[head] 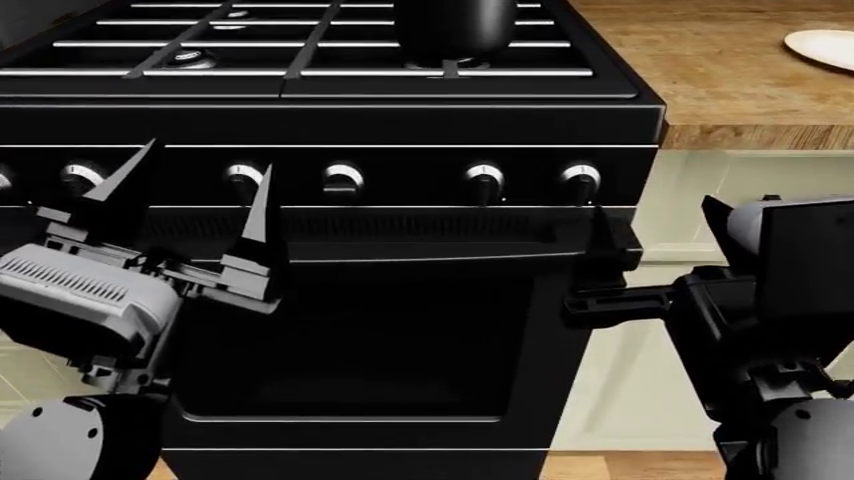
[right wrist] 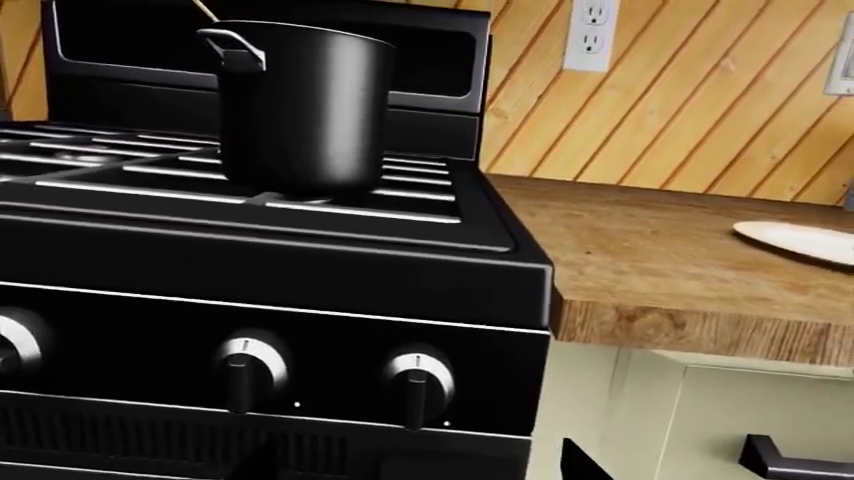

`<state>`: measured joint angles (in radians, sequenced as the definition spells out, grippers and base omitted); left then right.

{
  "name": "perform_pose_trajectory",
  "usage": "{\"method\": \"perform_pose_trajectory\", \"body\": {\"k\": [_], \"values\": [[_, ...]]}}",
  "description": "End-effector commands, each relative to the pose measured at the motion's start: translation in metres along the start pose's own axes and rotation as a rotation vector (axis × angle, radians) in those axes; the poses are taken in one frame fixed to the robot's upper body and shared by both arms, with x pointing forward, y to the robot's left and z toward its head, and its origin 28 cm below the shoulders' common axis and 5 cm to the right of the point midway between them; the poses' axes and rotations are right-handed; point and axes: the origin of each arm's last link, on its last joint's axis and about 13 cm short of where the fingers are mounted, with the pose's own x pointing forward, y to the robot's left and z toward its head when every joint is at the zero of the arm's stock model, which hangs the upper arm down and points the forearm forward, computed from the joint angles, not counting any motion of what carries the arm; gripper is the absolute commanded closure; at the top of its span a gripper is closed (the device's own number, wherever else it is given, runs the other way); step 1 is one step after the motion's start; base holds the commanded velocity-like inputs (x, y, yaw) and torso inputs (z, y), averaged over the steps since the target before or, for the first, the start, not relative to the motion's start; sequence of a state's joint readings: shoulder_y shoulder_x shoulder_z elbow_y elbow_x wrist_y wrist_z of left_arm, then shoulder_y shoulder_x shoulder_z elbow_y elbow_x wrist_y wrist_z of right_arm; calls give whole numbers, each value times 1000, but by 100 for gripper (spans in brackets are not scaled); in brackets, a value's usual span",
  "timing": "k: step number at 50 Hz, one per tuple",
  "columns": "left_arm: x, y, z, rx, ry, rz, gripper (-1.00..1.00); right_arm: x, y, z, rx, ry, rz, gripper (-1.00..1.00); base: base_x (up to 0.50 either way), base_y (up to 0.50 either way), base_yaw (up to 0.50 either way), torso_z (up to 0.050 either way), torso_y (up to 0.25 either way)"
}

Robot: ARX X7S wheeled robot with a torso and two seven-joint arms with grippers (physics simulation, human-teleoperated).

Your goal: Frozen meat rests on a plate on the counter. Retrieve the meat and place it in a pot on a burner. Then turn the burner on.

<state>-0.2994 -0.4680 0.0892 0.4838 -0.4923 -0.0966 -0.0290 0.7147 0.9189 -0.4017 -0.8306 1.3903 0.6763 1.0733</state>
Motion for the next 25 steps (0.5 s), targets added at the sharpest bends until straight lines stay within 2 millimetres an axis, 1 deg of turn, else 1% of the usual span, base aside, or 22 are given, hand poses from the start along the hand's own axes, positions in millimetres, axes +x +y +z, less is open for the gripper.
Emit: {"method": "perform_pose_trajectory", "body": {"k": [1,17,25], "values": [[1,1,-3,-8,10,7,-100,11,2,7,-36,8,-3,-100,0,0,0,0,0],[2,1,-4,-9,18,9,-100,25,6,13,43,55,67,-100,0,0,0,0,0],[2,1,-7,-1,25,11,-100,34,4,13,51,89,41,-100,0,0,0,0,0]]}}
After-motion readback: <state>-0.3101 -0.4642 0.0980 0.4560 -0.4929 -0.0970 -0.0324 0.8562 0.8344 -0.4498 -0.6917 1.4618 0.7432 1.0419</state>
